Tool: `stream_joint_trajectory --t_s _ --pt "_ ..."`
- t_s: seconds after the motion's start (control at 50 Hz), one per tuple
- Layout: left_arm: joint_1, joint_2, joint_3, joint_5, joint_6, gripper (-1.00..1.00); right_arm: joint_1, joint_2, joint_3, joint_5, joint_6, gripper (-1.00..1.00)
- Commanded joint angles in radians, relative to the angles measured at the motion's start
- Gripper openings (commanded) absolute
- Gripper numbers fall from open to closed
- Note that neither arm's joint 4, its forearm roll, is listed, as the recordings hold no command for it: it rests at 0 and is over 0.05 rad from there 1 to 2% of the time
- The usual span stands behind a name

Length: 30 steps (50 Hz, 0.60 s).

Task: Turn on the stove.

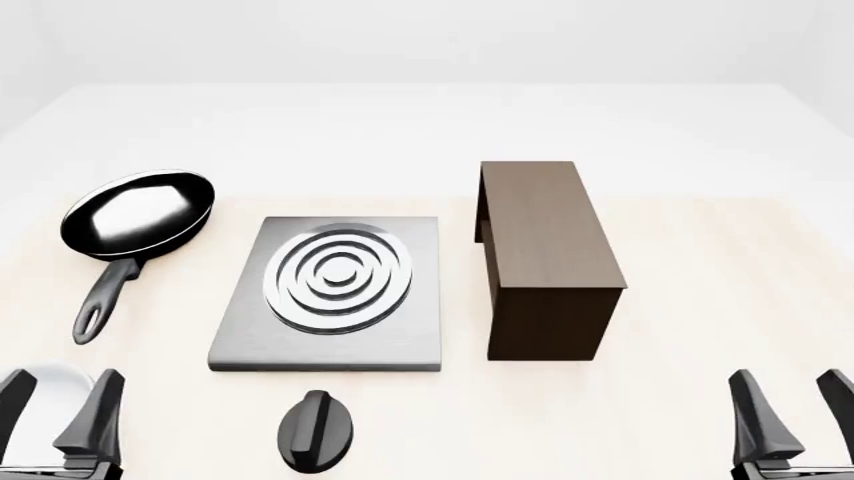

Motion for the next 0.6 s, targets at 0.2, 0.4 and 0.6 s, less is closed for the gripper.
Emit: stream_joint_trajectory --t_s 0.2,0.4,0.6 --pt "0.003 0.021 -0.003 0.003 -0.004 1.00 0.001 0.005 -0.003 -0.001 -0.011 1.00" --pt "0.027 0.038 -0.051 0.042 -0.011 1.00 0.001 0.005 -0.003 -0.001 -0.011 1.00" --pt "0.053 0.045 -0.226 0.191 0.049 1.00 0.001 0.005 -0.003 -0.001 -0.011 1.00"
